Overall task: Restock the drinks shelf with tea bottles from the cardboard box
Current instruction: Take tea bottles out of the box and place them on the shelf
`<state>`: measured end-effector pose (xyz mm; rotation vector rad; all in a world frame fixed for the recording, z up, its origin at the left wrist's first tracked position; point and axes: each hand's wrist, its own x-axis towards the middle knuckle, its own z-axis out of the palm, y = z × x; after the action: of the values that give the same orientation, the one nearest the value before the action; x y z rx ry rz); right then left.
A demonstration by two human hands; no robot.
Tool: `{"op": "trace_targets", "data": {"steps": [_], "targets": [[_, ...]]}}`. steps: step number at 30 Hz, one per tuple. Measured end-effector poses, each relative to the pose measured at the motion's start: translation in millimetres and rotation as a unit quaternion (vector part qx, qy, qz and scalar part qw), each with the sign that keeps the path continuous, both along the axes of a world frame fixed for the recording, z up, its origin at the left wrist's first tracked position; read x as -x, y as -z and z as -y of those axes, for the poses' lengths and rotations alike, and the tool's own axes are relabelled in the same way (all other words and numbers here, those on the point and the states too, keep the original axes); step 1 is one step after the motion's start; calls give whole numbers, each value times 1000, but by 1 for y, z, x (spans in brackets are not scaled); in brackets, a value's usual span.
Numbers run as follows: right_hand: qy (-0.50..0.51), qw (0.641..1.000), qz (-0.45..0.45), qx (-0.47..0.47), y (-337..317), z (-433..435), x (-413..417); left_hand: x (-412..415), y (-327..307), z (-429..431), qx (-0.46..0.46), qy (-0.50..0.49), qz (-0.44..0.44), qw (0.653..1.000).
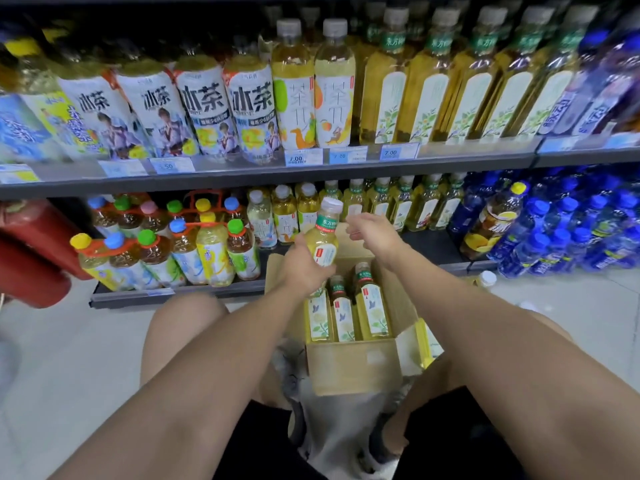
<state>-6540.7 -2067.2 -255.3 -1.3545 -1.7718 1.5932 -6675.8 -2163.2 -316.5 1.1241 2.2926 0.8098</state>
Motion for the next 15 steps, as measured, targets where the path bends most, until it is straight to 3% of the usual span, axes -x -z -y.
{"op": "trace_targets", "data": {"steps": [2,4,6,8,15], "targets": [[1,993,112,-42,29,-13,-1,10,8,-5,10,0,-13,1000],[-36,958,269,-94,57,-18,0,17,14,-8,18,1,-22,1000],[-90,920,366,-107,83,-16,6,25,23,-13,14,-1,-20,1000],[-113,897,417,-99,109,-12,16,31,30,-17,16,1,-23,1000],[-23,868,475,-143,147,-1,37,42,36,-24,15,1,-29,999]]}}
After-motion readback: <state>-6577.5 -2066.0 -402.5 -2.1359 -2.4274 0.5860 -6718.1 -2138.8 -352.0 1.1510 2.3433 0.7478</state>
